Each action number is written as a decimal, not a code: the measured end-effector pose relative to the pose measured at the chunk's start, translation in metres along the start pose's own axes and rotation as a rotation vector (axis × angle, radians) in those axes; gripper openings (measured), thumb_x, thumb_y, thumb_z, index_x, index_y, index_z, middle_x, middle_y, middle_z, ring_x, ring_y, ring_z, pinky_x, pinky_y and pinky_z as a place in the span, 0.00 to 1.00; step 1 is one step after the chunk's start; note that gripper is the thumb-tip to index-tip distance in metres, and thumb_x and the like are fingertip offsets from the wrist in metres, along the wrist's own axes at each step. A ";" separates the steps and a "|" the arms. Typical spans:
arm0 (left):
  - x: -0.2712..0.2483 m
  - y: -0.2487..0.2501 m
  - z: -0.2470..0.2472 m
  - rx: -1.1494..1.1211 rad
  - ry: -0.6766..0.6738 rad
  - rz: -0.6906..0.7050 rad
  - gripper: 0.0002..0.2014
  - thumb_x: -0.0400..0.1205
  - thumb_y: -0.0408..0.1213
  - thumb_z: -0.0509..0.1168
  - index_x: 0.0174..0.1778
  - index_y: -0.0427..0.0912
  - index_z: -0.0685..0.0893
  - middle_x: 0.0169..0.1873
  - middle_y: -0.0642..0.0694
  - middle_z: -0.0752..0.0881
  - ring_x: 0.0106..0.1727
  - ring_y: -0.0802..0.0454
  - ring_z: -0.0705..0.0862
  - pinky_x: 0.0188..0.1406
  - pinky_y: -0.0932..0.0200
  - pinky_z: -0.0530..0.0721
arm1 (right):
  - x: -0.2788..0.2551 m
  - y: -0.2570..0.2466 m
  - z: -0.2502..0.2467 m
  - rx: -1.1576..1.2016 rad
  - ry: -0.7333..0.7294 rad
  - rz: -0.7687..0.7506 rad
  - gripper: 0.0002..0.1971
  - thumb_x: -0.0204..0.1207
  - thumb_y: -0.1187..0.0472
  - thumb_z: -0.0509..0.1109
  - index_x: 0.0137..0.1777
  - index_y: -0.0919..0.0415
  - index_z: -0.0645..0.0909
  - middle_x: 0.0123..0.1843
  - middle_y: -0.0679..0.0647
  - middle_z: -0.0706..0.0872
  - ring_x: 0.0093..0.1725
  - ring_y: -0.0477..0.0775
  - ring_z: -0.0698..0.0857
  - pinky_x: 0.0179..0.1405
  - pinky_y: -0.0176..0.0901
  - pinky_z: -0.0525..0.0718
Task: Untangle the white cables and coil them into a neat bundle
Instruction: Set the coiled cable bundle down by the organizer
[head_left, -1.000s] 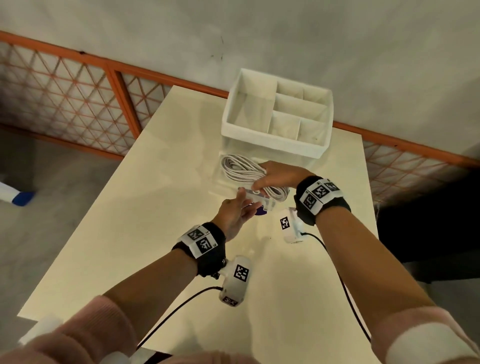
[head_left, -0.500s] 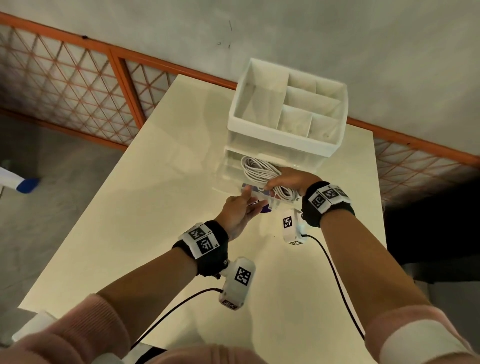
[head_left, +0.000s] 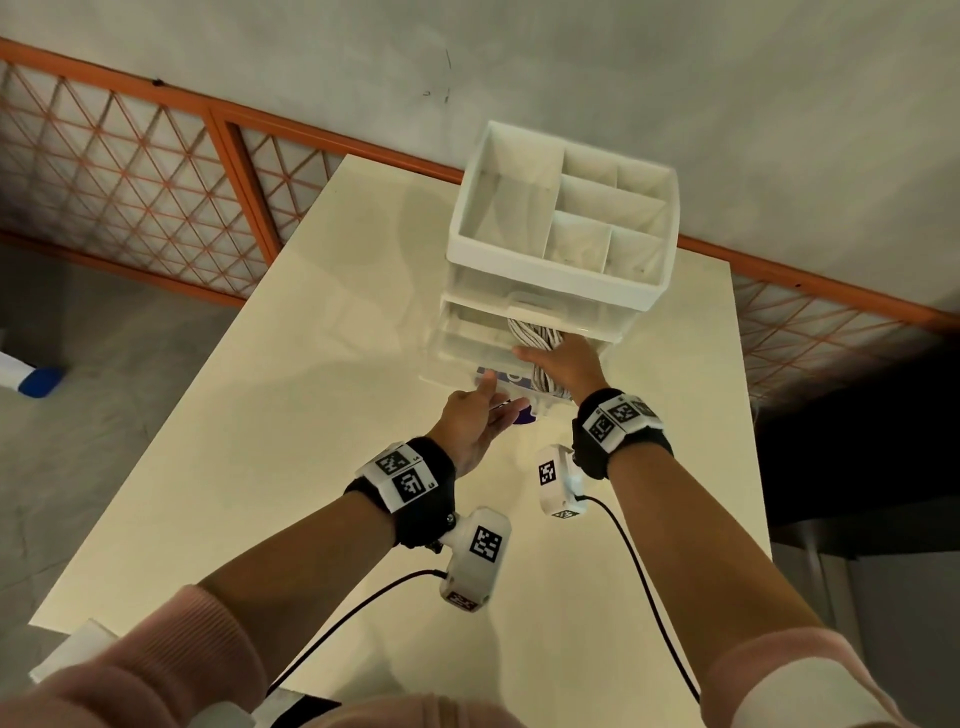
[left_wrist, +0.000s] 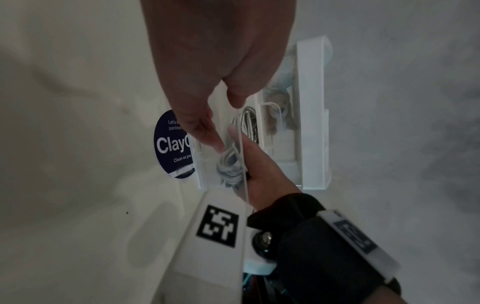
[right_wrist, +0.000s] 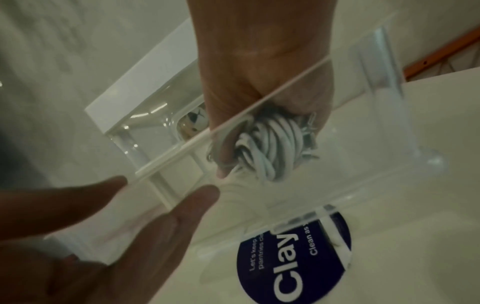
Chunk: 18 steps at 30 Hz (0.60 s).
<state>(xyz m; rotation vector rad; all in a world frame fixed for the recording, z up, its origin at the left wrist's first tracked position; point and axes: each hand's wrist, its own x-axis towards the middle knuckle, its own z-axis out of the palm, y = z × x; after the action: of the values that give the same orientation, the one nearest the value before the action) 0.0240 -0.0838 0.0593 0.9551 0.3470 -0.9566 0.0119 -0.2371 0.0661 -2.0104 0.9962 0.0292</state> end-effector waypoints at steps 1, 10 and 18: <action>0.000 0.000 0.000 0.000 0.001 0.002 0.14 0.86 0.42 0.57 0.43 0.32 0.75 0.39 0.43 0.79 0.48 0.45 0.87 0.45 0.62 0.87 | 0.000 0.001 0.001 -0.008 0.014 -0.014 0.25 0.67 0.50 0.79 0.60 0.64 0.83 0.57 0.60 0.88 0.58 0.59 0.85 0.53 0.40 0.77; 0.002 0.000 0.001 -0.017 0.010 -0.003 0.19 0.85 0.42 0.58 0.60 0.27 0.71 0.40 0.41 0.77 0.50 0.42 0.87 0.37 0.62 0.90 | 0.003 0.005 0.008 -0.241 0.067 -0.103 0.46 0.65 0.34 0.74 0.79 0.55 0.65 0.81 0.58 0.65 0.82 0.63 0.56 0.81 0.54 0.50; 0.002 -0.001 -0.001 -0.014 0.004 0.003 0.21 0.85 0.43 0.60 0.61 0.26 0.71 0.45 0.39 0.78 0.50 0.43 0.88 0.35 0.63 0.89 | -0.004 0.002 0.000 -0.163 -0.048 -0.040 0.56 0.51 0.29 0.78 0.77 0.58 0.67 0.77 0.58 0.71 0.79 0.62 0.66 0.79 0.56 0.66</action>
<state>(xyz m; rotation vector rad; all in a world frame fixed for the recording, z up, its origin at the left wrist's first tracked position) 0.0248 -0.0848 0.0571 0.9444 0.3549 -0.9491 0.0076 -0.2353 0.0658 -2.1668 0.9487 0.1397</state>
